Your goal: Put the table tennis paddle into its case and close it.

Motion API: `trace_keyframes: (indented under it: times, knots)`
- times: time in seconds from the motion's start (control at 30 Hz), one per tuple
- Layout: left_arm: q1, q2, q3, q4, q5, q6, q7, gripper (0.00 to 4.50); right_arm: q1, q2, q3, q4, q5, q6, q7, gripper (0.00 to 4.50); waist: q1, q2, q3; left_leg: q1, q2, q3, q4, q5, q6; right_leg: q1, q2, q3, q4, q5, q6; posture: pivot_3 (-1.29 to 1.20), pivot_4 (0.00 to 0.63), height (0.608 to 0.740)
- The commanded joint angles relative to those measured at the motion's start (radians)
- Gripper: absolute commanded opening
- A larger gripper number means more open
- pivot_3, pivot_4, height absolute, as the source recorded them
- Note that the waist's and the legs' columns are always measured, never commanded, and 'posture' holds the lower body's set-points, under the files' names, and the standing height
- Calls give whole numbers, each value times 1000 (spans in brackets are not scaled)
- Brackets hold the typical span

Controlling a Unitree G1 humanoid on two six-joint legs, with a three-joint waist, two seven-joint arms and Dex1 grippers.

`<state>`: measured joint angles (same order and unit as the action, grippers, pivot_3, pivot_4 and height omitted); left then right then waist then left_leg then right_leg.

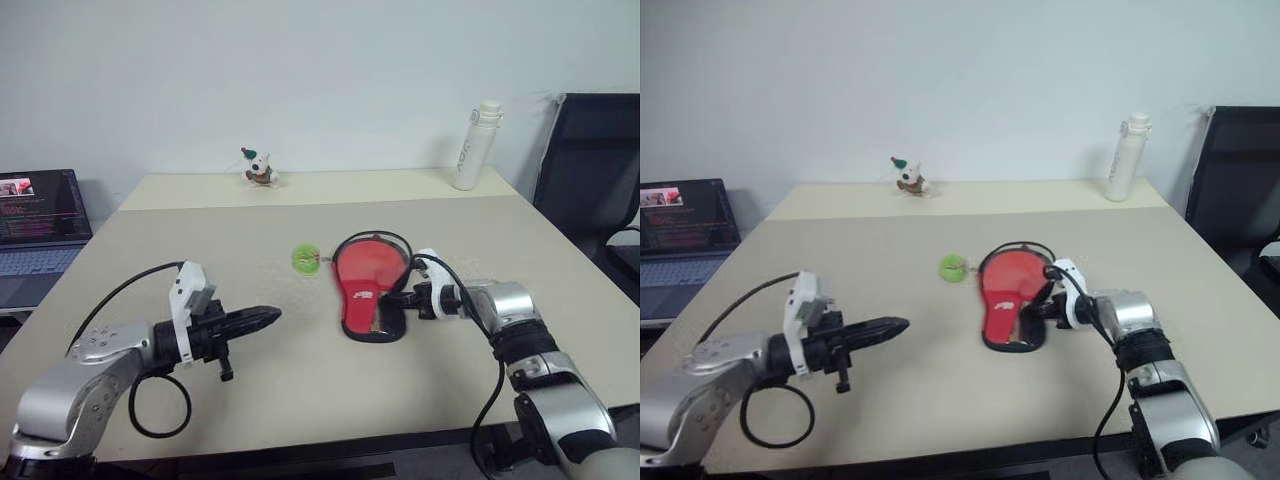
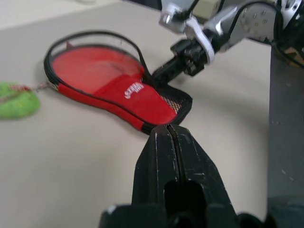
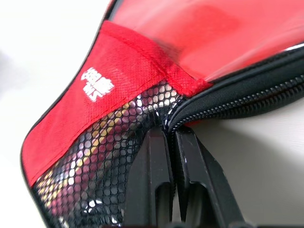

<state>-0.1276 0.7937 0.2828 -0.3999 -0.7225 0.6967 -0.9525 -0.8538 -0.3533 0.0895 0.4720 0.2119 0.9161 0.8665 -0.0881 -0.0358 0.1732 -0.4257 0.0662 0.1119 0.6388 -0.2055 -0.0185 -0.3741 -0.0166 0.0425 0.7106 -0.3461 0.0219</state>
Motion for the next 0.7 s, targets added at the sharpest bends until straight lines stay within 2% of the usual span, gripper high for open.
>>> trace_keyframes:
  times: [0.03,0.17,0.37,0.5,0.7]
  knots:
    - [59,20,45,-76,-37,9,-1,0,65,6,33,-219,60,103,7,28,2,0,0,0,0,0,0,0,0,0,0,0,-1,0,0,0,150,740]
    - [160,26,37,-160,-55,10,-15,0,167,-8,39,-432,108,242,-29,28,5,0,0,-1,0,-1,0,0,0,0,-1,-1,-3,0,0,0,150,740]
    - [278,68,56,-223,-45,-28,-84,0,266,-57,13,-637,186,396,-65,28,8,0,0,-1,-1,-1,-6,0,0,1,-1,-2,-7,0,0,0,150,740]
    - [274,78,54,-201,-38,-41,-91,0,322,-94,-20,-731,236,465,-84,28,11,0,0,-1,-1,-1,-10,0,0,1,-1,-2,-11,0,0,0,150,740]
    - [255,76,32,-190,-33,-48,-90,0,364,-154,-38,-758,278,475,-99,28,18,-1,0,-3,-2,-1,-10,-1,0,1,-1,-3,-15,0,0,0,150,740]
